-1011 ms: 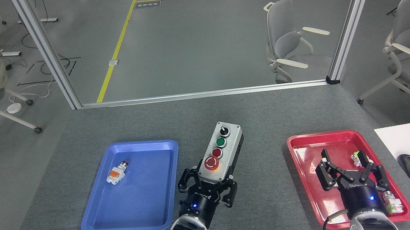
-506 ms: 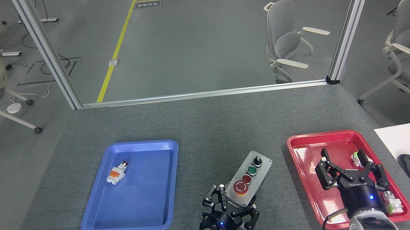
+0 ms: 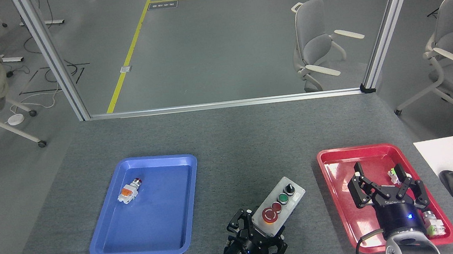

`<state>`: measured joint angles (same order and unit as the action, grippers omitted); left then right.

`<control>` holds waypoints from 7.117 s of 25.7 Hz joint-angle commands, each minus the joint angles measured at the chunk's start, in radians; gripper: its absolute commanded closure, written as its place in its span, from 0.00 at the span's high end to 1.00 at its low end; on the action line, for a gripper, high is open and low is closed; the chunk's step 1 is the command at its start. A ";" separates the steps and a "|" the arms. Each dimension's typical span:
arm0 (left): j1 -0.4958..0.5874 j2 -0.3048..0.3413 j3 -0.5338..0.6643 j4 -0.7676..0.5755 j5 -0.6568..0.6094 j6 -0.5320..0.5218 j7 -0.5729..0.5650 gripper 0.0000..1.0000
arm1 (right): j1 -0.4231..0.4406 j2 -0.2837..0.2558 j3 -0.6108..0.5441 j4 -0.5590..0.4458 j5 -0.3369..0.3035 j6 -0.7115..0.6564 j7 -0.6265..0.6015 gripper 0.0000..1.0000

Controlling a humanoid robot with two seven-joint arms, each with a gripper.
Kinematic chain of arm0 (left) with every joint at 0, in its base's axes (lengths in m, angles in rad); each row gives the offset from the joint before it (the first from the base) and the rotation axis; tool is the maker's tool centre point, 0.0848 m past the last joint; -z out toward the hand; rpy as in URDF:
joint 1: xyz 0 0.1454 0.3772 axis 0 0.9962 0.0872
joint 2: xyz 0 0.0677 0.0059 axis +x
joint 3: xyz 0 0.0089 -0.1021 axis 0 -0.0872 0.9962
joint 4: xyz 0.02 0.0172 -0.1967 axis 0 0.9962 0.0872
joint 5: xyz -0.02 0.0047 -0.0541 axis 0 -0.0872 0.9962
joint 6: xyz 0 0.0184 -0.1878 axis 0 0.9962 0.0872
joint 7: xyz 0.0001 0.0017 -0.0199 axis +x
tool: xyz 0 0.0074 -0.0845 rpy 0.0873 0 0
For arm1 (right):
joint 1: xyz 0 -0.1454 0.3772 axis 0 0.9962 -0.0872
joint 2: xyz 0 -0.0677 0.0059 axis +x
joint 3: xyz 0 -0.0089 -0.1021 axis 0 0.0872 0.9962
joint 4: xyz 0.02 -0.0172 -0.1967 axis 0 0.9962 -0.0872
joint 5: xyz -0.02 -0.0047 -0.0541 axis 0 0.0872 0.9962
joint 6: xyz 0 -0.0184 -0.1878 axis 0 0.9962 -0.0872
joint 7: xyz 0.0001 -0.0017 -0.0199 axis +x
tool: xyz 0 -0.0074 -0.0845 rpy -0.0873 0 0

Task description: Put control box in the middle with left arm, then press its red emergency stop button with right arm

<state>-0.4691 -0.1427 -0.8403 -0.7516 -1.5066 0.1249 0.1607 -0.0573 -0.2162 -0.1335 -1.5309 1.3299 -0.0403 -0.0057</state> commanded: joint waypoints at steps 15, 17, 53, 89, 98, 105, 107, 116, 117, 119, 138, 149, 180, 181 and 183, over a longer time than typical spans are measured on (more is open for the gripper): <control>0.003 0.003 0.004 -0.018 0.002 0.007 -0.004 0.98 | -0.007 0.000 0.000 0.009 -0.001 0.002 0.001 0.98; 0.012 0.003 0.004 -0.031 0.002 0.005 -0.007 0.98 | -0.007 0.000 -0.002 0.009 -0.001 0.003 0.001 0.98; 0.314 0.400 0.998 -0.661 0.298 -0.349 -0.018 0.99 | -0.052 -0.012 -0.006 0.041 -0.001 0.005 -0.010 0.79; 0.233 0.287 0.971 -0.598 0.235 -0.179 -0.015 0.99 | -0.292 0.014 0.364 0.341 -0.009 -0.606 -0.076 0.00; 0.320 0.232 0.862 -0.600 0.220 -0.082 -0.001 0.99 | -0.292 0.017 0.388 0.457 -0.008 -0.606 -0.072 0.00; 0.365 0.163 0.843 -0.600 0.223 -0.079 0.000 0.99 | -0.291 0.017 0.423 0.505 0.002 -0.609 -0.073 0.00; 0.363 0.164 0.843 -0.600 0.226 -0.082 -0.007 0.99 | -0.292 0.017 0.439 0.509 0.000 -0.606 -0.074 0.00; 0.362 0.163 0.845 -0.600 0.232 -0.082 -0.012 0.99 | -0.288 0.017 0.440 0.520 0.002 -0.579 -0.076 0.00; 0.362 0.161 0.845 -0.600 0.232 -0.082 -0.013 0.99 | -0.288 0.017 0.439 0.522 0.002 -0.576 -0.076 0.00; 0.362 0.161 0.845 -0.600 0.232 -0.082 -0.012 0.99 | -0.289 0.017 0.437 0.523 0.002 -0.576 -0.076 0.00; 0.362 0.161 0.845 -0.600 0.232 -0.082 -0.012 0.99 | -0.289 0.038 0.474 0.600 0.005 -0.541 -0.076 0.00; 0.362 0.161 0.845 -0.600 0.232 -0.082 -0.013 0.99 | -0.300 0.046 0.423 0.509 -0.040 -0.368 -0.106 0.98; 0.362 0.161 0.845 -0.600 0.232 -0.082 -0.012 0.99 | 0.129 0.087 0.015 -0.074 0.120 0.030 -0.157 0.98; 0.362 0.161 0.845 -0.600 0.232 -0.082 -0.012 0.99 | 0.128 0.087 0.015 -0.074 0.123 0.048 -0.155 0.98; 0.362 0.161 0.845 -0.600 0.232 -0.082 -0.012 0.99 | 0.125 0.101 0.014 -0.074 0.160 0.128 -0.155 0.98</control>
<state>-0.1074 0.0184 0.0046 -1.3514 -1.2747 0.0432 0.1489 0.0601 -0.1270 -0.1179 -1.5910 1.4618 0.0227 -0.1690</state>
